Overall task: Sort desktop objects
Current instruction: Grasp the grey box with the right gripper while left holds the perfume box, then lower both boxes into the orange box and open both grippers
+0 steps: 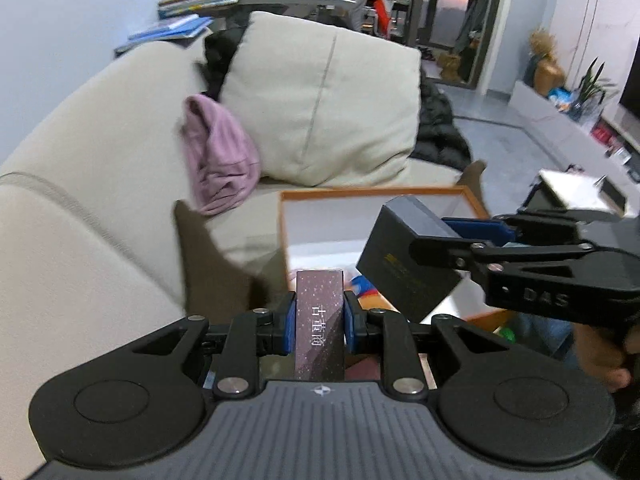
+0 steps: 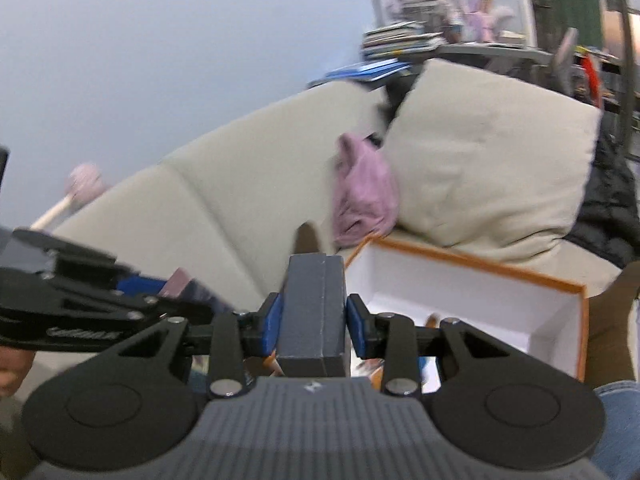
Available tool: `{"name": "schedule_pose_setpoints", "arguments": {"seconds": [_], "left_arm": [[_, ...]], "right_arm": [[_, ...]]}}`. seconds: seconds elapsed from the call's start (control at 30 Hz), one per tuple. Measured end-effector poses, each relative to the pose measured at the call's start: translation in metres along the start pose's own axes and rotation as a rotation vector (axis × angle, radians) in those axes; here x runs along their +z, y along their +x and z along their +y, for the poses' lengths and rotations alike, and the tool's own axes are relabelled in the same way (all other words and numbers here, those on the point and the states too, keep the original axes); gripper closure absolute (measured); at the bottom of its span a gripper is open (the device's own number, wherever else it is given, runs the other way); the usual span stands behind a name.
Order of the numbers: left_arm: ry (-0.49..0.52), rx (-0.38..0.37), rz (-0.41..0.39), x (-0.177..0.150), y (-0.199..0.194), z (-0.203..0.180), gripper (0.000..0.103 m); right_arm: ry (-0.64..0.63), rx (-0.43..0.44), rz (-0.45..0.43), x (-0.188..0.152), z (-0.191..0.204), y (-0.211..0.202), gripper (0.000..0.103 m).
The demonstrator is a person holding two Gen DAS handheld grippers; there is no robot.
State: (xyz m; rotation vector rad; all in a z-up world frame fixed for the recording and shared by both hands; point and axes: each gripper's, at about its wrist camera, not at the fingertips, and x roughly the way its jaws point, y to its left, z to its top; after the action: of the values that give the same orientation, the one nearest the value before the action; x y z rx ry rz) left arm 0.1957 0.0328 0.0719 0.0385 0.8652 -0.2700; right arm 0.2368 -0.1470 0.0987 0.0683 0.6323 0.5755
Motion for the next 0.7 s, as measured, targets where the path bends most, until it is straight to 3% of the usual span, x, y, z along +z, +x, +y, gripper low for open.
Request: {"name": "schedule_pose_setpoints", "arguments": {"seconds": [0.13, 0.4, 0.57, 0.7], "left_arm": [[-0.019, -0.067, 0.032, 0.026, 0.026, 0.001, 0.077], [0.007, -0.076, 0.081, 0.056, 0.087, -0.007, 0.077], [0.015, -0.052, 0.061, 0.067, 0.124, -0.008, 0.077], [0.075, 0.01, 0.035, 0.062, 0.146, -0.016, 0.077]], "right_arm": [[0.083, -0.041, 0.004, 0.009, -0.036, 0.017, 0.066], [0.163, -0.072, 0.002, 0.013, -0.082, 0.062, 0.066], [0.201, -0.044, 0.004, 0.014, -0.095, 0.093, 0.066], [0.223, -0.05, 0.017, 0.01, -0.101, 0.115, 0.066]]}}
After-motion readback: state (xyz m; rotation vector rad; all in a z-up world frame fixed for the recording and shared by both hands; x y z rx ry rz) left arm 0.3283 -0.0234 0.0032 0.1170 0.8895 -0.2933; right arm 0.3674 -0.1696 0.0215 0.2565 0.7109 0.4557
